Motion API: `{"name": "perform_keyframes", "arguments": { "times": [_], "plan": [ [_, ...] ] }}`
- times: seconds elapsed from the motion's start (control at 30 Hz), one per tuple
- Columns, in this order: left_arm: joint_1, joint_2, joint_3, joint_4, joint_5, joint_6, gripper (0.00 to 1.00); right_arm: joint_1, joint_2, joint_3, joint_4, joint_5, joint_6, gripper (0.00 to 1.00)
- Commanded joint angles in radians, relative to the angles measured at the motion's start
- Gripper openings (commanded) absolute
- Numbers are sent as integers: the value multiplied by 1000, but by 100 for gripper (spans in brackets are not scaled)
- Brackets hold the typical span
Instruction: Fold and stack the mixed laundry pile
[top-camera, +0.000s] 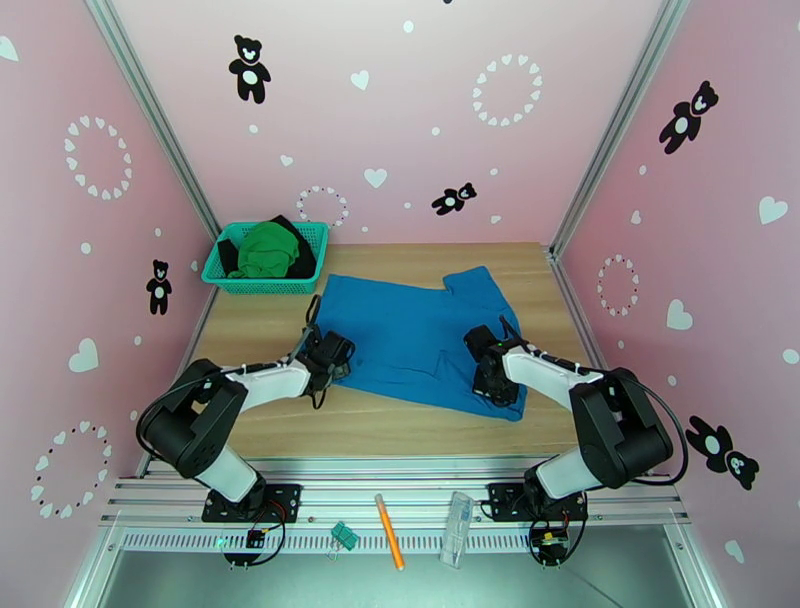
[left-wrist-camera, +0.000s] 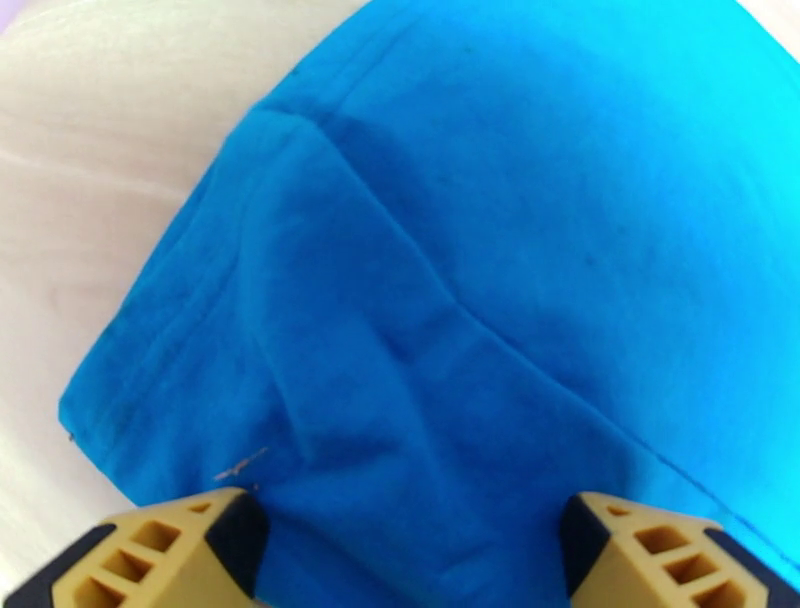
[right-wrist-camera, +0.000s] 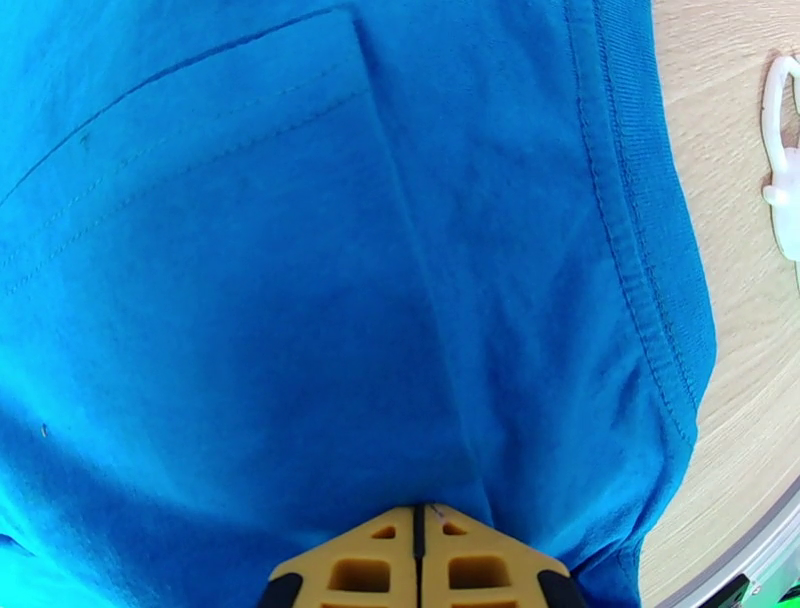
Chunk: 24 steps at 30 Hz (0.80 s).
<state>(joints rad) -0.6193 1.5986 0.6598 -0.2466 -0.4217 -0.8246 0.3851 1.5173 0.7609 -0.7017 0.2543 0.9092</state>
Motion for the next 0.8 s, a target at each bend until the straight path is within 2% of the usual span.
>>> {"name": "perform_keyframes", "arguments": {
  "times": [0.0,0.17,0.27,0.57,0.77],
  "plan": [
    [-51,79,-188,-356,388,-185,85,-1,5,-22,-66,8,-1,6],
    [-77,-67,-261,-444,372,-246,85,-12,12,-15,-63,6,-19,6],
    [-95,-164,-305,-438,412,-280,85,-19,0,-16,-62,5,-24,6],
    [-122,-301,-249,-600,376,-317,86,-68,-11,-12,-49,-14,-60,6],
    [-99,-362,-91,-733,280,-253,98,-95,-24,36,-52,-25,-124,7]
  ]
}}
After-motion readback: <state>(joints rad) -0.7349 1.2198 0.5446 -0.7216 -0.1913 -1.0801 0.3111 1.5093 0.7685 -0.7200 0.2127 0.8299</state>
